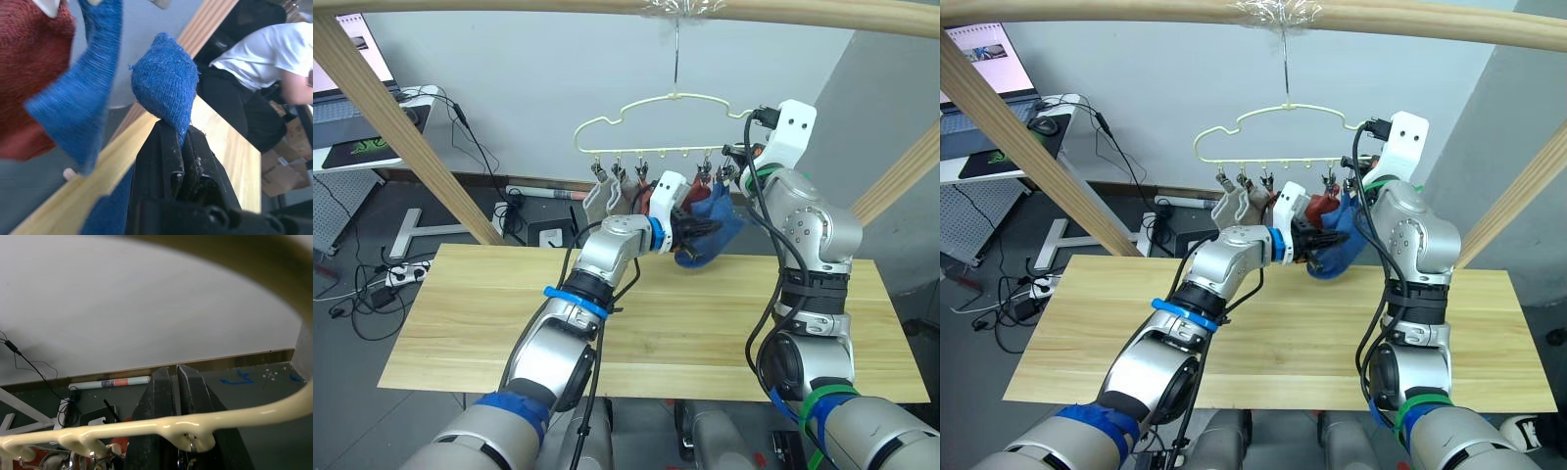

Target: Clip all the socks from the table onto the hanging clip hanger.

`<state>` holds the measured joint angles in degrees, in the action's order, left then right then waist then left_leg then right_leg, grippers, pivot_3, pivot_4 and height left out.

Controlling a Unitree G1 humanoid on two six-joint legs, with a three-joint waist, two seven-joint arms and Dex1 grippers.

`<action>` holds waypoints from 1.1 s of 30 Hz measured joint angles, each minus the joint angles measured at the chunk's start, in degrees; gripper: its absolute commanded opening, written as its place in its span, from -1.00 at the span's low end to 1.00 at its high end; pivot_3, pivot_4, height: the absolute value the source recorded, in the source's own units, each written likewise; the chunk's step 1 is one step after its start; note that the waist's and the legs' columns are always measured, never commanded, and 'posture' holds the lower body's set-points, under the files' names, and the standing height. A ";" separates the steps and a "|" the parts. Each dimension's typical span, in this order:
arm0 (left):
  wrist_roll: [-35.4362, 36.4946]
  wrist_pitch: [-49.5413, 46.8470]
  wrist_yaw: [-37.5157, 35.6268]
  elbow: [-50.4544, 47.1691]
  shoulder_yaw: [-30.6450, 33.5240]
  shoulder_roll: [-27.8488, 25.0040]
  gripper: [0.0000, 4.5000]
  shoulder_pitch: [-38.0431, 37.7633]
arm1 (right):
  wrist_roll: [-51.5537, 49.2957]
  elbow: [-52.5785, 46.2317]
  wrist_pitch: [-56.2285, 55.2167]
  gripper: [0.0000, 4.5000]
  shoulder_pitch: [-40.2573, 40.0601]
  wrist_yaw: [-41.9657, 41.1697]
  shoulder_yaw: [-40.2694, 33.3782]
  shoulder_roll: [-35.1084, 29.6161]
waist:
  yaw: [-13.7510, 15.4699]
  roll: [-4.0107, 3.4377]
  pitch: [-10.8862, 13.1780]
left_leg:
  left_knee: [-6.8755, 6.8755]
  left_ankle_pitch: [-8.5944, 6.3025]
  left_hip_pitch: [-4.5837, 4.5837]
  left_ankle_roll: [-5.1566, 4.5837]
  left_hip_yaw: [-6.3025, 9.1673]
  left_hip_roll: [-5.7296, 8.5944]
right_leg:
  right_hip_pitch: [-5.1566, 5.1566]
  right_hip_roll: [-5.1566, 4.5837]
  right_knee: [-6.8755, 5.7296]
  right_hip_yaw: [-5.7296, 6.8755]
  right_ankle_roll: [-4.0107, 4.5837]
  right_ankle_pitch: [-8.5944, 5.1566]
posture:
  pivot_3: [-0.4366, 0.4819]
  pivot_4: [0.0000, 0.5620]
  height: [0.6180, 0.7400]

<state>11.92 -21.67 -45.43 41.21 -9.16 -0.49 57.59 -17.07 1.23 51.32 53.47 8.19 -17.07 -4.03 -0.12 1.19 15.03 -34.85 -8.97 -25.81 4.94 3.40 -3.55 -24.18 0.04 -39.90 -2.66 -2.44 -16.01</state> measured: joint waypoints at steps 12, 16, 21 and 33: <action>-1.40 7.30 1.08 11.72 3.79 2.82 -1.00 6.97 | 0.00 -1.22 1.43 -1.00 0.03 0.59 -0.25 0.07 | -0.08 0.00 0.00 | 0.01 0.00 -0.03 0.00 -0.01 0.01 | -0.02 0.00 0.02 0.00 -0.01 0.00 | 0.13 -0.30 1.00; -1.39 7.29 0.99 12.32 5.01 2.91 -1.00 7.64 | 0.01 -1.27 1.49 -1.00 -0.03 0.59 -0.18 0.08 | -0.08 0.00 0.00 | 0.01 0.00 -0.03 0.00 0.00 0.01 | -0.02 0.00 0.01 0.00 -0.01 0.00 | 0.12 -0.32 1.00; -1.34 7.20 0.97 12.32 5.54 2.96 -1.00 7.69 | 0.02 -1.27 1.48 -1.00 -0.12 0.57 -0.02 0.08 | -0.08 0.00 0.00 | 0.02 0.00 -0.03 0.00 0.00 0.01 | -0.02 0.00 0.01 0.00 0.00 0.00 | 0.13 -0.31 1.00; -1.03 7.04 0.90 12.31 6.86 3.22 -1.00 8.01 | 0.09 -1.27 1.48 -0.15 -0.35 0.77 0.22 0.08 | -0.08 0.00 0.00 | 0.01 0.00 -0.03 0.00 -0.01 0.01 | -0.02 0.00 0.01 0.00 0.00 0.00 | 0.13 -0.31 1.00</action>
<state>10.89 -14.63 -44.53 53.52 -2.30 2.73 65.60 -16.98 -0.05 52.80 53.12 8.96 -16.86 -3.96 -0.20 1.19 15.03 -34.84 -8.97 -25.85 4.94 3.39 -3.54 -24.20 0.04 -39.90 -2.67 -2.45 -16.01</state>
